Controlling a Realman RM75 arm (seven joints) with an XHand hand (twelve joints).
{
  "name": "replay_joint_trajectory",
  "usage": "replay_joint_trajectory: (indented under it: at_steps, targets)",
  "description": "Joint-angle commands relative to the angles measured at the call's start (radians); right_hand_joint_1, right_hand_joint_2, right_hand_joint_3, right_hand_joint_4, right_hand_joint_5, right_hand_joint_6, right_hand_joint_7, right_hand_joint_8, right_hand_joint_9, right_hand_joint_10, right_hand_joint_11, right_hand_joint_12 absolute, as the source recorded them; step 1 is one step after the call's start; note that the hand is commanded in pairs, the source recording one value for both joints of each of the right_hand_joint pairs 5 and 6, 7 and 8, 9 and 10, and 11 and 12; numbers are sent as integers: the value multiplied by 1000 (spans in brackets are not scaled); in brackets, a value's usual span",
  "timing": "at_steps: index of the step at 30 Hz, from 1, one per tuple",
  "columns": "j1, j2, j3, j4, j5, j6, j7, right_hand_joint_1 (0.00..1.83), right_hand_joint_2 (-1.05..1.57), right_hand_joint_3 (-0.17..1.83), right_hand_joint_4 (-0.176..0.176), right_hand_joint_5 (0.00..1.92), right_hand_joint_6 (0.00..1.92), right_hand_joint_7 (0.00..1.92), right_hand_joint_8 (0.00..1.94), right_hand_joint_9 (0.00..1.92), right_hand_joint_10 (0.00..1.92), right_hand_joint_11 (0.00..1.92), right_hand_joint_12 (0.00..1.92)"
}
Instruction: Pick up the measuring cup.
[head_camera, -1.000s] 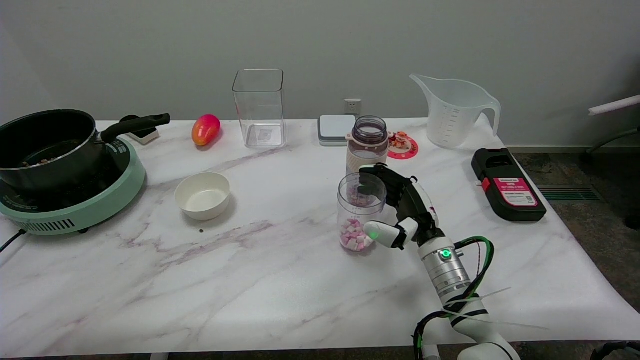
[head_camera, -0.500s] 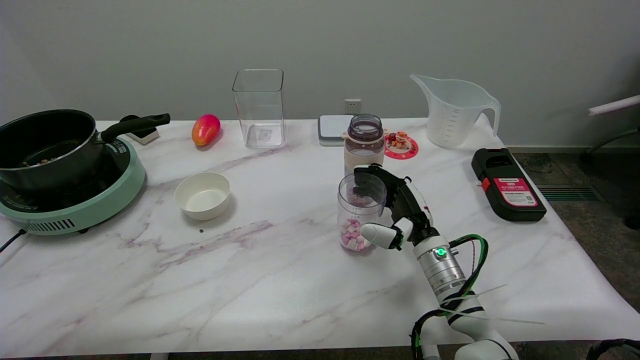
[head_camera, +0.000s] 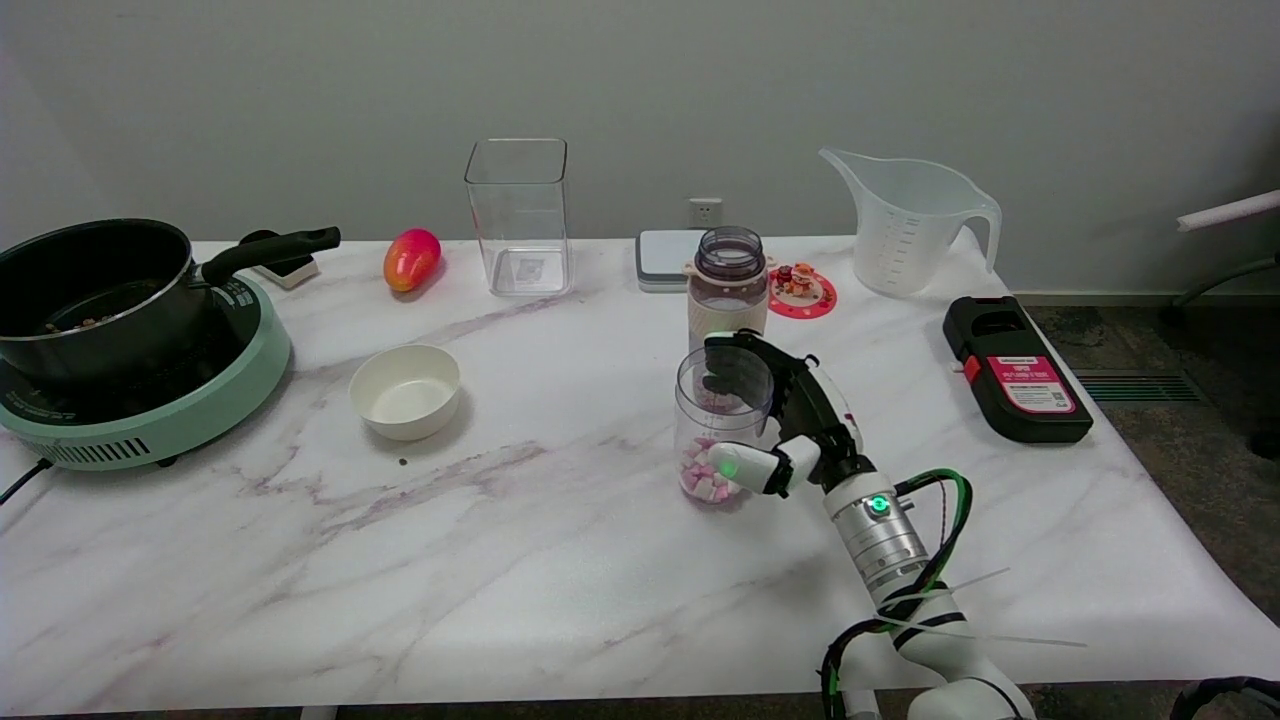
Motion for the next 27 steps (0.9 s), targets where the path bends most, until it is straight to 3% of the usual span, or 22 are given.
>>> replay_joint_trajectory:
  at_steps: [1,27]
  targets:
    - [-2,-1,-5,-28,-24,41,69,1210,-306,1119,0,679,679,584,584,554,554,586,586]
    - [-31,-3,-5,-23,-48,45,101,1224,-304,1311,0,715,715,615,615,591,591,633,633]
